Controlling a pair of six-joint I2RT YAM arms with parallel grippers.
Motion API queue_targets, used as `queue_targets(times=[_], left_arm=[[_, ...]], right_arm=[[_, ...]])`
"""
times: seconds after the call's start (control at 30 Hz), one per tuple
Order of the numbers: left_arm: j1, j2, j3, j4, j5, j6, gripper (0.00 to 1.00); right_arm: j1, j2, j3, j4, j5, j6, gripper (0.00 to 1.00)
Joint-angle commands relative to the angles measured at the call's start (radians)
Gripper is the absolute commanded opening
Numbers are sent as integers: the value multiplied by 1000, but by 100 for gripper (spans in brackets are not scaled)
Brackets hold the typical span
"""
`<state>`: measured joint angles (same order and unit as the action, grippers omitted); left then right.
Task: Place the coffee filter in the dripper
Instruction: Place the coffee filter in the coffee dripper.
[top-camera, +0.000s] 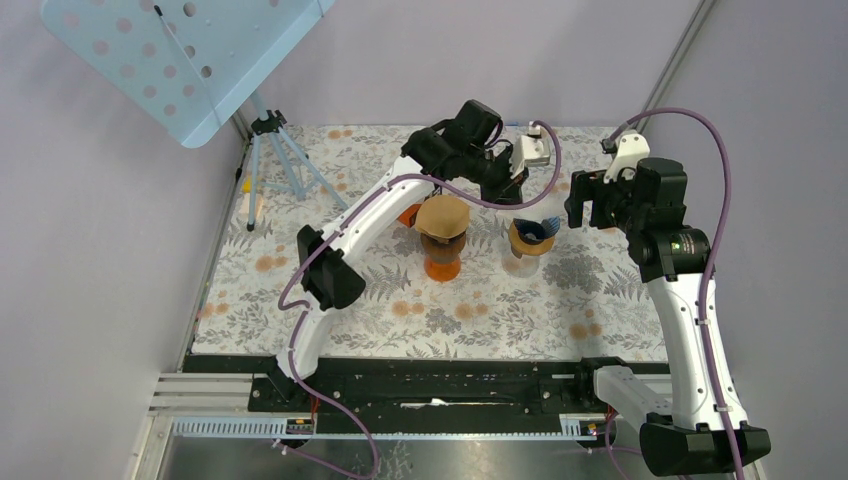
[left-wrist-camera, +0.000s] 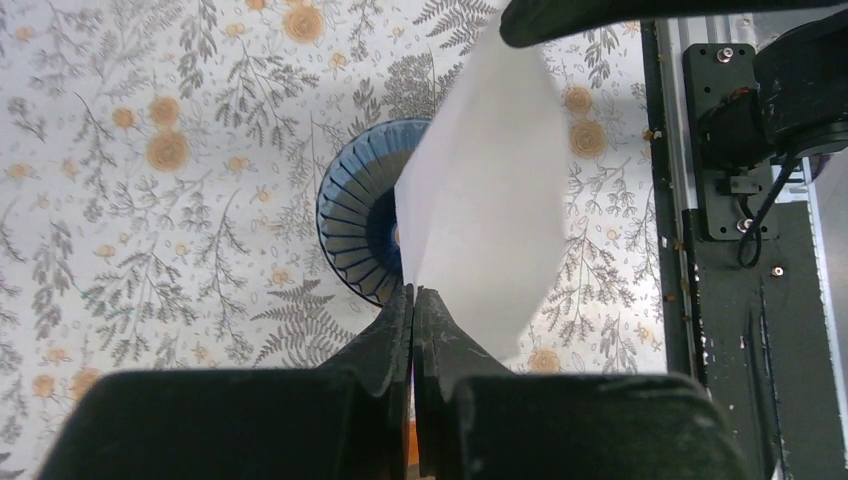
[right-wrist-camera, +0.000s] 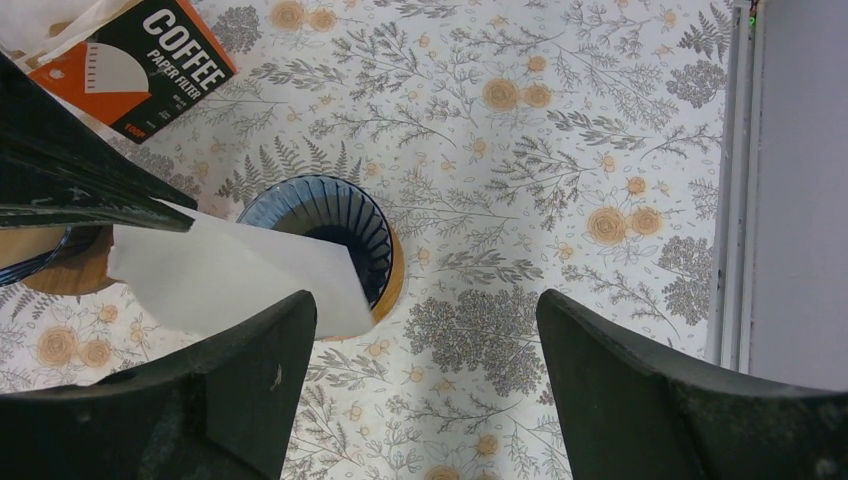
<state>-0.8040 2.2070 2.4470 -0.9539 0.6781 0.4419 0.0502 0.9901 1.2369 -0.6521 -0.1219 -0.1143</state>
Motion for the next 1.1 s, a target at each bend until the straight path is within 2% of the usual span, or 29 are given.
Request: queue_targets(times=[0.0,0.5,1.07], left_arm=[[2,-36,63,9,36,62,0],[-13,-4,47,-6,41,106,0],[-20,25,42,-17,13,123,0]], right_arm=[[-10,-6,36,-12,0,8,88],[-15,8,16,2,-8,7,88],[-28,72,-43,41,-98,31,88]])
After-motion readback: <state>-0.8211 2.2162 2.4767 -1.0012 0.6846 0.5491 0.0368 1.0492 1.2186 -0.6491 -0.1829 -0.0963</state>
